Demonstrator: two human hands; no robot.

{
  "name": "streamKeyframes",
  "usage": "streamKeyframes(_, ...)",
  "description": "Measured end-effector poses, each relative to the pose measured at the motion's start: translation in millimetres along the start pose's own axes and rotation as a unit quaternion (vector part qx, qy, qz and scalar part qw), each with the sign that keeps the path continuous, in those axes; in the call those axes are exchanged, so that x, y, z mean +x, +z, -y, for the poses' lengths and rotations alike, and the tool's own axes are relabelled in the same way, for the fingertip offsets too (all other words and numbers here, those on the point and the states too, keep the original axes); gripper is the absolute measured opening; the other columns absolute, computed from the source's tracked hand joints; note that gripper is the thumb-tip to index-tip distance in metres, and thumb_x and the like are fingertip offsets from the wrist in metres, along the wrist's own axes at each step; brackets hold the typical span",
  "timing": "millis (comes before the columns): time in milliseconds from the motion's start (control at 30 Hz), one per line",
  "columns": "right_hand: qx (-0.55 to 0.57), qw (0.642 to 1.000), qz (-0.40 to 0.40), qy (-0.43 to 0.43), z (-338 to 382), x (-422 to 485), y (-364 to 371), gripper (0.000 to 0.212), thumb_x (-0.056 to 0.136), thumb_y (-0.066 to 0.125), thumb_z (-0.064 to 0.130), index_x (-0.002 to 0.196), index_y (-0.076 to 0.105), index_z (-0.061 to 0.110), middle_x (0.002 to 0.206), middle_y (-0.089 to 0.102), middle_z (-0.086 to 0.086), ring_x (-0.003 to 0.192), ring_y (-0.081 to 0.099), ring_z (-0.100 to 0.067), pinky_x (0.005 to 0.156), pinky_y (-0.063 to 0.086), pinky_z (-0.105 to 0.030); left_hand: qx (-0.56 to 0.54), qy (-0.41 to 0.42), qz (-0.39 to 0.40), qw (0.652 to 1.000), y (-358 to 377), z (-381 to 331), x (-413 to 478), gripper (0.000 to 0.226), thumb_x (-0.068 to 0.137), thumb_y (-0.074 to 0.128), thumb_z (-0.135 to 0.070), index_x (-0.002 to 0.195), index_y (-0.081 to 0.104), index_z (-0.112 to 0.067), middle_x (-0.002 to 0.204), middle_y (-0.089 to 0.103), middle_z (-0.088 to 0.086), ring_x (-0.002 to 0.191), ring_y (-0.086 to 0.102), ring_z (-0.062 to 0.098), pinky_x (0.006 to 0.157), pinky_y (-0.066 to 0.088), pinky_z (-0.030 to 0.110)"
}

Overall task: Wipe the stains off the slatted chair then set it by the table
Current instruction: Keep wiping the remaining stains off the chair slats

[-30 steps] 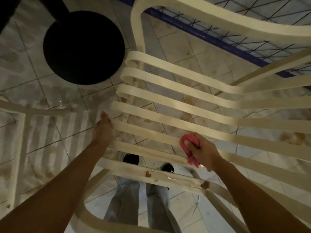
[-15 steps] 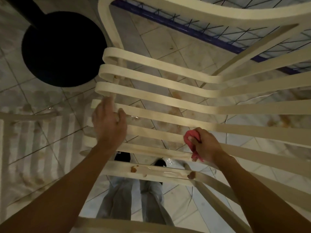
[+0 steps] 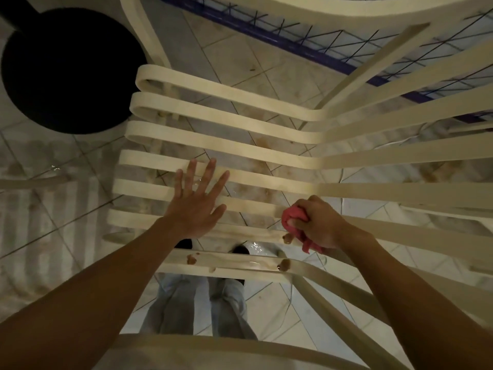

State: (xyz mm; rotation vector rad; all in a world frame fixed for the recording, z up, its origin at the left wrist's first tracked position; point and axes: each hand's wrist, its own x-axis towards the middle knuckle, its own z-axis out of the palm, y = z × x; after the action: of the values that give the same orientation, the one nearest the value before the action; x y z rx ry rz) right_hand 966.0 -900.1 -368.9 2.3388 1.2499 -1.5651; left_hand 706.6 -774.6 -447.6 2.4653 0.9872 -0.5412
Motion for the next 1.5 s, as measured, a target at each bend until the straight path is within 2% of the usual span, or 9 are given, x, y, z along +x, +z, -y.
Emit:
streamKeyframes(67,-0.071,0.997,-0.010,-0.013,-1.8,0.8,7.3,0.020,0.097,0.060,0.033,0.114,0.056,0.023,0.107,0.049,0.001,0.089,0.066,-0.022,0.075,0.060,-0.039,-0.005,0.000,0.001,1.000,-0.4,1.4,0.6,0.074,0.088,0.002,-0.066,0.150,-0.028,-0.038,0.152,-0.045,-0.002,0.135,-0.047,0.033,0.114,-0.023,0.056)
streamKeyframes(200,-0.197,0.980,-0.036,-0.008,5.1,3.5,19.6,0.028,0.094,0.063,0.034,0.115,0.051,0.022,0.104,0.055,0.000,0.092,0.056,-0.022,0.077,0.044,-0.032,-0.007,-0.003,0.010,1.000,-0.6,-0.1,0.1,0.077,0.082,-0.005,-0.067,0.149,-0.030,-0.038,0.152,-0.046,-0.001,0.135,-0.048,0.033,0.113,-0.023,0.057)
streamKeyframes(300,-0.226,0.974,-0.025,0.004,5.0,2.6,35.4,0.016,0.090,0.064,0.028,0.101,0.053,0.023,0.101,0.057,0.000,0.094,0.059,-0.025,0.081,0.049,-0.035,-0.011,-0.004,0.012,1.000,-2.5,-0.2,-0.4,0.074,0.087,0.000,-0.066,0.149,-0.030,-0.037,0.152,-0.047,-0.001,0.135,-0.047,0.033,0.114,-0.022,0.058)
streamKeyframes(500,-0.143,0.989,-0.036,0.020,-3.2,-1.2,56.0,0.013,0.086,0.057,0.014,0.085,0.054,0.027,0.093,0.056,0.002,0.089,0.058,-0.024,0.086,0.052,-0.043,-0.009,-0.005,0.019,1.000,-6.0,-2.4,-0.7,0.074,0.101,0.022,-0.058,0.150,-0.029,-0.036,0.151,-0.048,-0.001,0.135,-0.047,0.034,0.114,-0.022,0.058)
streamKeyframes(700,-0.075,0.997,0.006,0.009,-0.3,11.6,45.2,0.026,0.081,0.061,0.002,0.101,0.072,0.016,0.098,0.068,0.000,0.090,0.057,-0.017,0.082,0.047,-0.027,-0.008,-0.003,0.016,1.000,-0.5,0.9,-1.6,0.075,0.086,-0.004,-0.067,0.149,-0.029,-0.037,0.152,-0.046,0.000,0.136,-0.045,0.035,0.114,-0.021,0.059)
streamKeyframes(800,-0.053,0.998,0.019,0.017,0.9,15.1,43.4,0.029,0.082,0.067,0.003,0.104,0.071,0.022,0.104,0.068,0.000,0.099,0.060,-0.020,0.089,0.049,-0.032,-0.001,-0.007,0.032,0.999,-2.2,-0.9,-0.1,0.076,0.080,-0.011,-0.067,0.146,-0.035,-0.038,0.150,-0.049,0.000,0.136,-0.046,0.036,0.113,-0.020,0.061)
streamKeyframes(1000,-0.048,0.999,0.010,-0.008,22.8,16.6,58.2,0.022,0.086,0.059,0.002,0.099,0.068,0.017,0.092,0.067,0.005,0.088,0.060,-0.014,0.079,0.047,-0.026,-0.004,-0.004,0.035,0.999,-2.5,-0.3,0.6,0.077,0.080,-0.011,-0.068,0.147,-0.034,-0.037,0.149,-0.050,0.000,0.134,-0.048,0.036,0.112,-0.023,0.059)
streamKeyframes(1267,-0.006,0.995,-0.007,-0.101,52.0,14.6,86.9,0.020,0.085,0.054,0.007,0.095,0.062,0.023,0.097,0.063,0.000,0.090,0.059,-0.023,0.085,0.052,-0.043,0.002,-0.016,0.041,0.999,-3.4,-3.5,1.2,0.073,0.099,0.017,-0.062,0.147,-0.032,-0.038,0.147,-0.052,-0.002,0.131,-0.052,0.033,0.110,-0.027,0.059)
streamKeyframes(1500,-0.026,0.999,0.011,-0.036,10.0,4.0,54.4,0.013,0.097,0.053,0.020,0.105,0.063,0.023,0.101,0.067,0.002,0.079,0.062,-0.017,0.087,0.051,-0.037,0.016,-0.018,0.040,0.999,-2.5,-1.4,2.8,0.077,0.082,-0.007,-0.070,0.147,-0.032,-0.039,0.149,-0.049,-0.001,0.133,-0.049,0.034,0.105,-0.034,0.053)
